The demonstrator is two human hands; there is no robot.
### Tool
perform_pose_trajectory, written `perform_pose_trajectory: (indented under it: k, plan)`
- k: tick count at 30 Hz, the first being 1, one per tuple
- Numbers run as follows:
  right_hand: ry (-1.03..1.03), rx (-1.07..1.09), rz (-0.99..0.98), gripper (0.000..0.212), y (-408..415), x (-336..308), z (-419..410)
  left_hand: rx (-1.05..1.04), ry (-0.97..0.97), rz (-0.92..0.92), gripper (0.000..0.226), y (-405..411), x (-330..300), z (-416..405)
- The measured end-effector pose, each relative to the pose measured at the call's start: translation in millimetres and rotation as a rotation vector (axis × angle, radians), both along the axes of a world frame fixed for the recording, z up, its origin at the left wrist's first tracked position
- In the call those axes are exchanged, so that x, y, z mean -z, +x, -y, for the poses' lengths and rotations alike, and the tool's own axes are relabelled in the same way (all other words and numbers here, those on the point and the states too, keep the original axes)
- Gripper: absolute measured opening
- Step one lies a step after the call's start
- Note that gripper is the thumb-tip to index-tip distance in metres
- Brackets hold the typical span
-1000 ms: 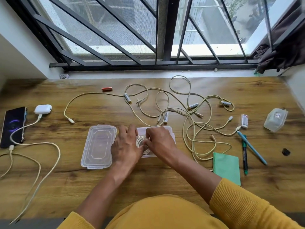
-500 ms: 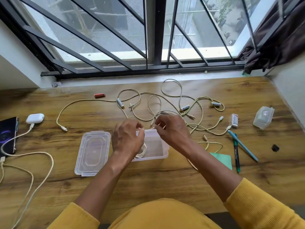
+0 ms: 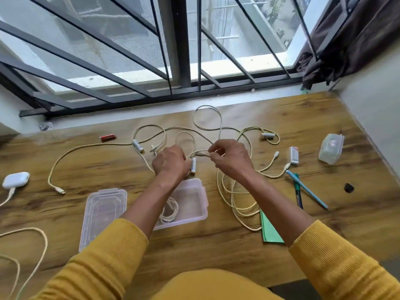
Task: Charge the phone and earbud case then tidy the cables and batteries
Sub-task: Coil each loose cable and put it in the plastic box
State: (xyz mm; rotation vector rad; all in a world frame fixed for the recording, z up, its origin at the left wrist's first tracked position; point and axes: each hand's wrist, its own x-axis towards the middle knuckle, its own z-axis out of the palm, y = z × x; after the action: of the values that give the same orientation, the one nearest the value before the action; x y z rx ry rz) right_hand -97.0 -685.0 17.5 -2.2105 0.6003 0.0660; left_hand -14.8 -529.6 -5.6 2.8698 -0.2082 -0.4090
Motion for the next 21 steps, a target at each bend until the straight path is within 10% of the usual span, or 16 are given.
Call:
perform_pose_trajectory:
  k: [13,21]
  plan:
    - [0.729,0.109,-0.044,0.045,-2,-25,2,-0.051,-0.613,0.003,0.015,-34,-42,-9]
    - [0.832,-0.029,0.044,0.021,-29,-61,3,0.157,-0.794,0.098,0.010,-81,-77,-19]
